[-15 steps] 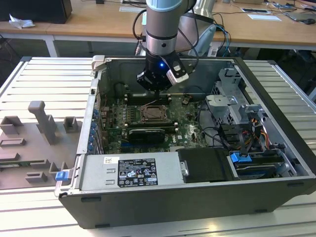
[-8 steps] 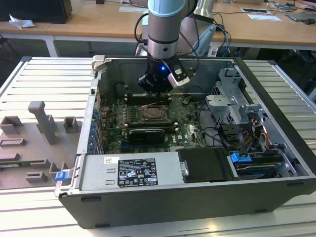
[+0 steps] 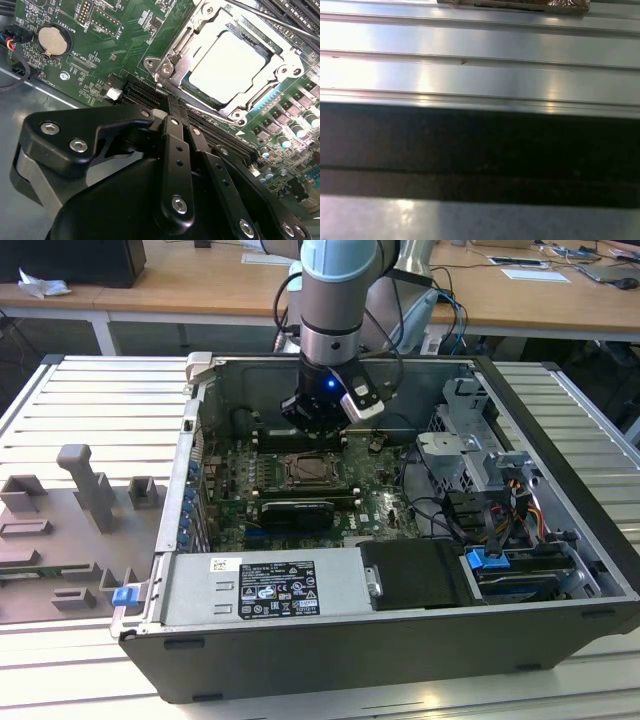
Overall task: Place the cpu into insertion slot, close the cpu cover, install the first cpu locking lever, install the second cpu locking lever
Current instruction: 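Install the first cpu locking lever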
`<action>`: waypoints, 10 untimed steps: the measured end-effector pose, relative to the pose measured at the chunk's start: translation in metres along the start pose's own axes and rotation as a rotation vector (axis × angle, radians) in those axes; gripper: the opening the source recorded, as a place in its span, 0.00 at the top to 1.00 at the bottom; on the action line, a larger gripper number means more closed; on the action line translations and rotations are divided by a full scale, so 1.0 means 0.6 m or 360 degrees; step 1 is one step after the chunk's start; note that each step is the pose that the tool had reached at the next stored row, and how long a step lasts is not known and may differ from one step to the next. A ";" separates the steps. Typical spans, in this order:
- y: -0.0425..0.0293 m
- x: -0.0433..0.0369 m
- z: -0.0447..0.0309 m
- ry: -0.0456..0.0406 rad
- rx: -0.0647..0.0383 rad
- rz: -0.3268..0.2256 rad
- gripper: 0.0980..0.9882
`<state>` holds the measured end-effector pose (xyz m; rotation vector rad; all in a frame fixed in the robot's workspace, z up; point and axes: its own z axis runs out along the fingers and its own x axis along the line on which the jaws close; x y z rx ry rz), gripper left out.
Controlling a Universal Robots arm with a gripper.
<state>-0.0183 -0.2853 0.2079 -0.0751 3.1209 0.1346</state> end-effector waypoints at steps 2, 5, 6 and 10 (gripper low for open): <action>0.000 0.000 0.002 0.0000 0.0003 0.0000 0.99; 0.000 0.000 0.004 0.0000 0.0007 0.0000 0.99; 0.000 0.000 0.005 0.0000 0.0008 0.0000 0.99; -0.001 0.000 0.007 0.0001 0.0018 0.0000 0.99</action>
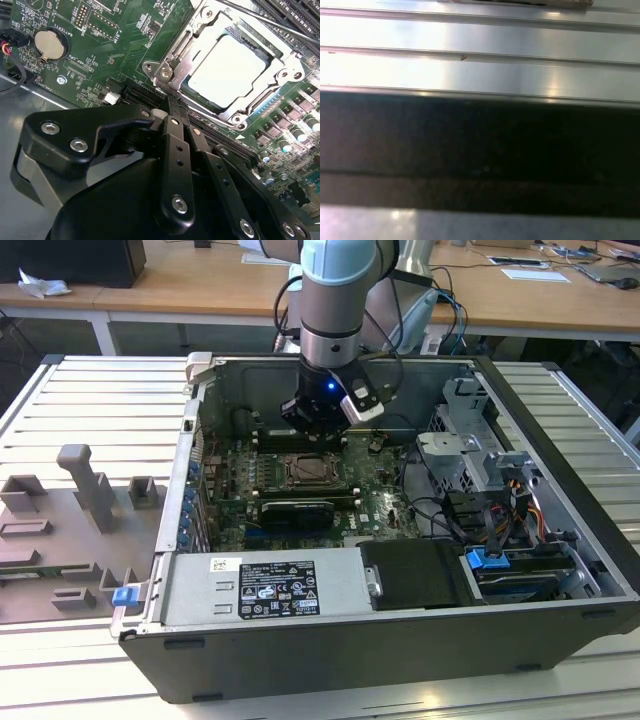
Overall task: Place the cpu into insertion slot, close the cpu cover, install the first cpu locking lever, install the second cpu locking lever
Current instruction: 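Install the first cpu locking lever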
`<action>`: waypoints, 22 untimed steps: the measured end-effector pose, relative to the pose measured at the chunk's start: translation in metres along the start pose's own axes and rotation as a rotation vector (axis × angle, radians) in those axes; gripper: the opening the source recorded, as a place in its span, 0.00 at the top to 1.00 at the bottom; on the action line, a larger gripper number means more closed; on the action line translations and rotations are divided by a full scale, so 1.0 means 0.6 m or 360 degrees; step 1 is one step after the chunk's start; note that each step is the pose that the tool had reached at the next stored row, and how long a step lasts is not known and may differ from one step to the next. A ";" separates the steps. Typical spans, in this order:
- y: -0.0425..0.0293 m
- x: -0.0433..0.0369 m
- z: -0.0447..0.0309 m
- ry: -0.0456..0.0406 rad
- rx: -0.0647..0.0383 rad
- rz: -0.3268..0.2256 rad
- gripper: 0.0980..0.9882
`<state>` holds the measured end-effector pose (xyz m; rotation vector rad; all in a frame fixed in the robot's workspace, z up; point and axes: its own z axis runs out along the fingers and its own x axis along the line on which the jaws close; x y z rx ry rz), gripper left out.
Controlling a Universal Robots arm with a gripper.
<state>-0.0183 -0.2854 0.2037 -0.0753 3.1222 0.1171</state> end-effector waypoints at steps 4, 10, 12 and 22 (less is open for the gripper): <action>0.000 0.000 0.003 0.0000 0.0004 0.0000 0.99; 0.001 0.000 -0.002 0.0000 0.0003 0.0000 0.99; 0.001 0.000 -0.006 0.0000 0.0003 0.0000 0.99; -0.005 0.000 -0.008 0.0000 0.0003 0.0000 0.99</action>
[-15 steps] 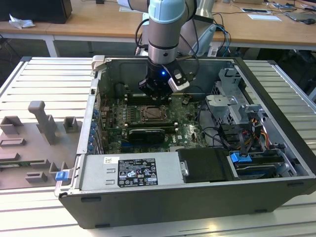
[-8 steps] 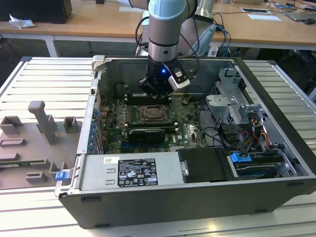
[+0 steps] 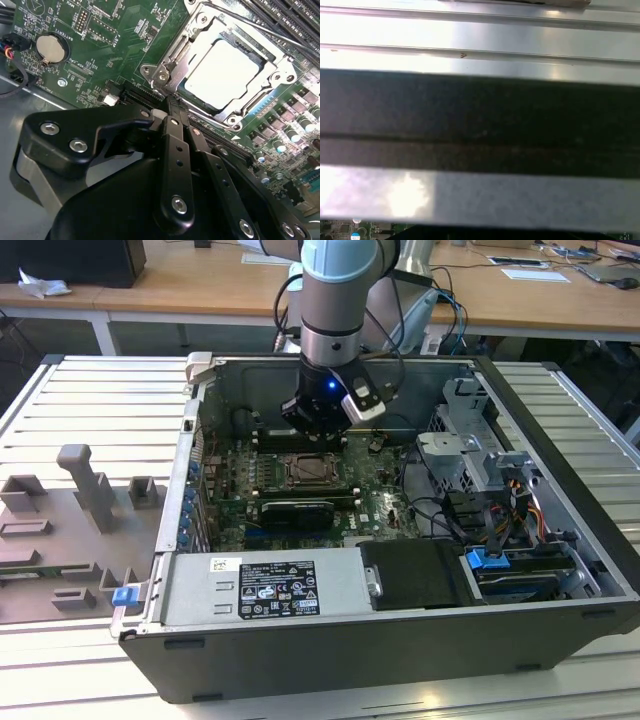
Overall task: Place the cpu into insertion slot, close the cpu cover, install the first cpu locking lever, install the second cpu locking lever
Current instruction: 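Install the first cpu locking lever, then install the second cpu locking lever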
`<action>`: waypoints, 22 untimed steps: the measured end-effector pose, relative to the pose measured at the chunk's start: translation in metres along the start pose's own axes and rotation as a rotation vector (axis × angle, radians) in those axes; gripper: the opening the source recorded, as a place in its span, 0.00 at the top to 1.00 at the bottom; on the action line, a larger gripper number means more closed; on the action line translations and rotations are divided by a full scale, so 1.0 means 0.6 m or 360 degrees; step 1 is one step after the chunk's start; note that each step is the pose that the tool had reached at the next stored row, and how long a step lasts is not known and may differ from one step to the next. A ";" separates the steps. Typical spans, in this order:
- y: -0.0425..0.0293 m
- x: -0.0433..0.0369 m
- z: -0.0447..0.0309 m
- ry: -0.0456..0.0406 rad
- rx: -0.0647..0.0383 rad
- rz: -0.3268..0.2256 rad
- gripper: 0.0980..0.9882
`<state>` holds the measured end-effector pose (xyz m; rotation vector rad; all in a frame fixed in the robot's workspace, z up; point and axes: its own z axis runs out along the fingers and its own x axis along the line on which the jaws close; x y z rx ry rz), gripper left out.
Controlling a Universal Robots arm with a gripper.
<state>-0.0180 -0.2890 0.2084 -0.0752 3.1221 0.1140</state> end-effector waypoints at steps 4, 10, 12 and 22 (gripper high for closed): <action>-0.002 0.000 0.000 0.0000 0.0000 0.0000 0.99; -0.004 0.000 -0.007 0.0000 -0.0003 0.0000 0.99; -0.004 0.000 -0.017 0.0000 -0.0003 0.0000 0.99; -0.015 0.000 -0.023 0.0000 -0.0003 0.0000 0.99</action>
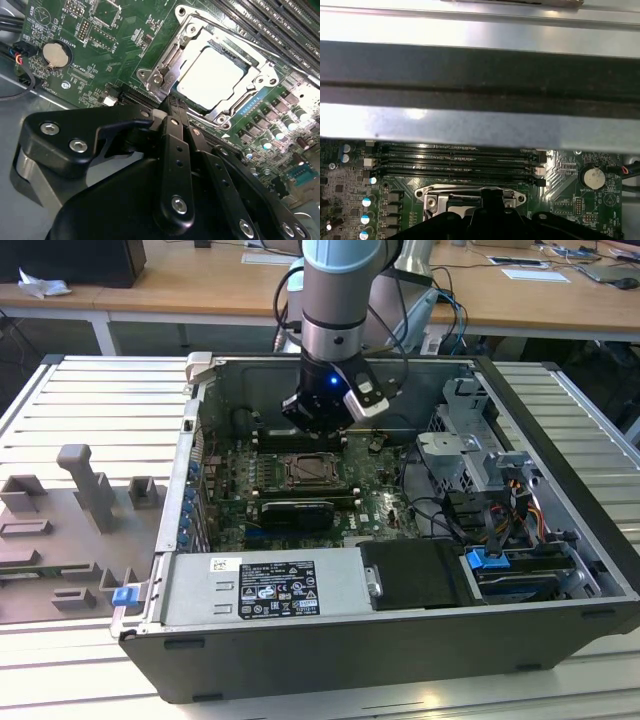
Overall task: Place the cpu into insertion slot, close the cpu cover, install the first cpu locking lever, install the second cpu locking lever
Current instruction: 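Install the second cpu locking lever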
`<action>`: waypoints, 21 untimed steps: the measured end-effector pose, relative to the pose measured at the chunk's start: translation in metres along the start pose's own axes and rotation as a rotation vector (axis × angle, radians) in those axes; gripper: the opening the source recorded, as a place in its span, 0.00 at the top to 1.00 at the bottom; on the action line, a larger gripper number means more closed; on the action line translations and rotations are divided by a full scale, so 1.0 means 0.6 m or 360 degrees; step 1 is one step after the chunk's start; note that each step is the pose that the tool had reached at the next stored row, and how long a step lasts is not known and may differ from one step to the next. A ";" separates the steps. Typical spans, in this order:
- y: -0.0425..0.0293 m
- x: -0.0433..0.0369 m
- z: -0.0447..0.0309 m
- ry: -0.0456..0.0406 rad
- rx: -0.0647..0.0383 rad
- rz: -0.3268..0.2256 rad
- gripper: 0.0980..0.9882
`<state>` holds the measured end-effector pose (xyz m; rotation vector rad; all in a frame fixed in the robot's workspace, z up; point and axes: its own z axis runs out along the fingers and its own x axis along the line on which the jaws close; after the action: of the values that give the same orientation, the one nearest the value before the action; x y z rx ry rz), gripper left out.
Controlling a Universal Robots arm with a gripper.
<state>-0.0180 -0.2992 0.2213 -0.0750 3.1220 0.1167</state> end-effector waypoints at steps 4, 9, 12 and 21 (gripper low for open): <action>-0.002 0.000 0.000 0.0000 0.0000 0.0000 0.99; -0.002 0.000 -0.009 0.0000 0.0000 0.0000 0.99; -0.004 0.000 -0.009 0.0000 0.0000 0.0000 0.99; -0.013 0.000 -0.022 0.0000 0.0000 0.0000 0.99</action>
<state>-0.0180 -0.3080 0.2340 -0.0750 3.1220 0.1167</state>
